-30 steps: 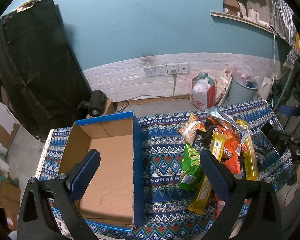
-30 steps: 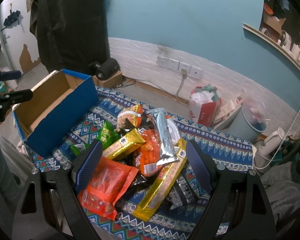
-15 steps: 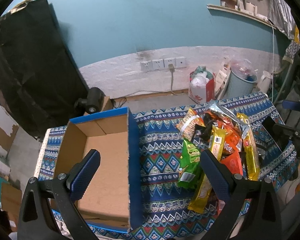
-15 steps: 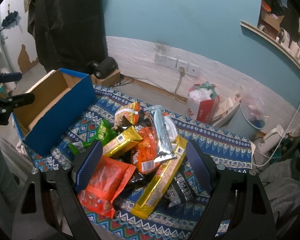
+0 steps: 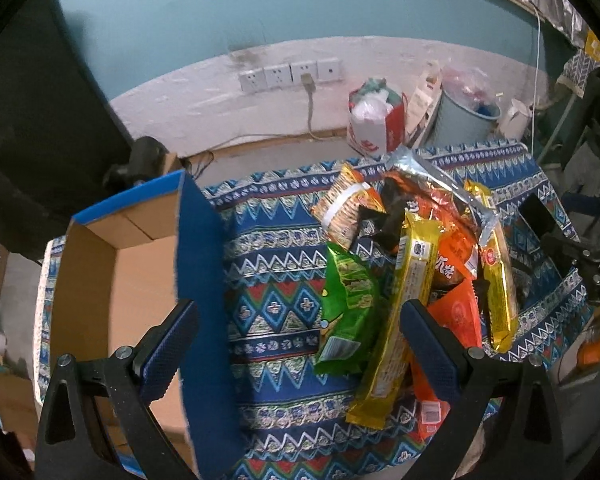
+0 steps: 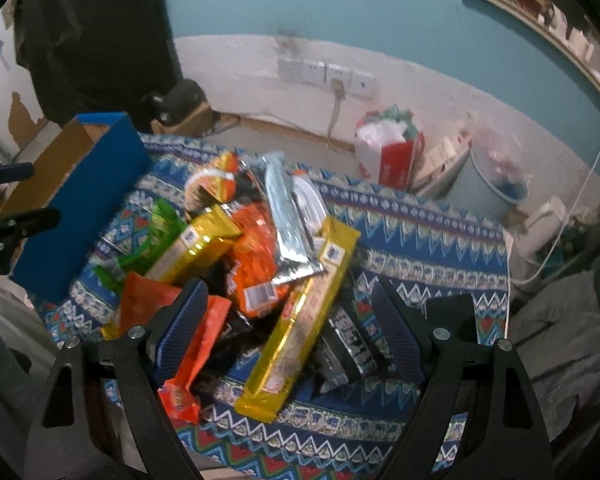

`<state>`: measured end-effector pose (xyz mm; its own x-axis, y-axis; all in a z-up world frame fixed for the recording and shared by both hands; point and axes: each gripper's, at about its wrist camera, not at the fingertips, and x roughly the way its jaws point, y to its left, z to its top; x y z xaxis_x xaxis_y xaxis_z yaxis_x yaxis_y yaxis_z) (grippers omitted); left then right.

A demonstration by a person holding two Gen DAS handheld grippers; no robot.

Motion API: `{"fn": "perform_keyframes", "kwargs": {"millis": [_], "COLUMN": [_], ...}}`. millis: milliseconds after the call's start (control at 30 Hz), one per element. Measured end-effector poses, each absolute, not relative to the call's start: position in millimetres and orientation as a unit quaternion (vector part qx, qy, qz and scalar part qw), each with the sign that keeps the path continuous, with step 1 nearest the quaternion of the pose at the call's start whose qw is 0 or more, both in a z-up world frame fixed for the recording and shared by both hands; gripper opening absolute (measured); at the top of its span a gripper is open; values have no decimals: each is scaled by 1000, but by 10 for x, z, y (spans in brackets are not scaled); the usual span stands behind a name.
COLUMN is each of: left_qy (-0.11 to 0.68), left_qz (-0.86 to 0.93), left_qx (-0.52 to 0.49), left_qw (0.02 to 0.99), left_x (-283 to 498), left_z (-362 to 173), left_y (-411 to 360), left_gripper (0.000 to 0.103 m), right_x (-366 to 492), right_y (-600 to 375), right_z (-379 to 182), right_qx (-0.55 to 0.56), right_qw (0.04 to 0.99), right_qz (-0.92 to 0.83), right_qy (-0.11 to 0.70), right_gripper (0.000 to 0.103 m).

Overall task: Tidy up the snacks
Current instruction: 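Lower the left tool onto the green chip bag while the right tool lowers onto a yellow wafer bar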

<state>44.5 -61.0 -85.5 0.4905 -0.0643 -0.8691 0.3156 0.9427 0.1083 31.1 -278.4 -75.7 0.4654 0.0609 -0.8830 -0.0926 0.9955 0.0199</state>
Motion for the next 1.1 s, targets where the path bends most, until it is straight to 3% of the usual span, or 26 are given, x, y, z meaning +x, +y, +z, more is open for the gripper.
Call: {"fn": "perform_keyframes", "kwargs": {"millis": [867, 967, 1100], "left_qy": [585, 595, 600], "left_qz": [-119, -130, -152], "left_qx": [103, 99, 77], "left_qw": [796, 787, 782], "left_x": [1029, 1055, 1052], "left_z": [-1819, -1931, -2005], "left_y": [-815, -845, -836], "left_gripper": [100, 94, 85], "right_x": [697, 725, 731], "right_y": [-3010, -2982, -2930], "right_z": [-1873, -1948, -1989], "right_qx": [8, 7, 4], "right_qw": [789, 784, 783], "right_qz": [52, 52, 53], "right_qy": [613, 618, 619], "right_gripper": [70, 65, 49]}}
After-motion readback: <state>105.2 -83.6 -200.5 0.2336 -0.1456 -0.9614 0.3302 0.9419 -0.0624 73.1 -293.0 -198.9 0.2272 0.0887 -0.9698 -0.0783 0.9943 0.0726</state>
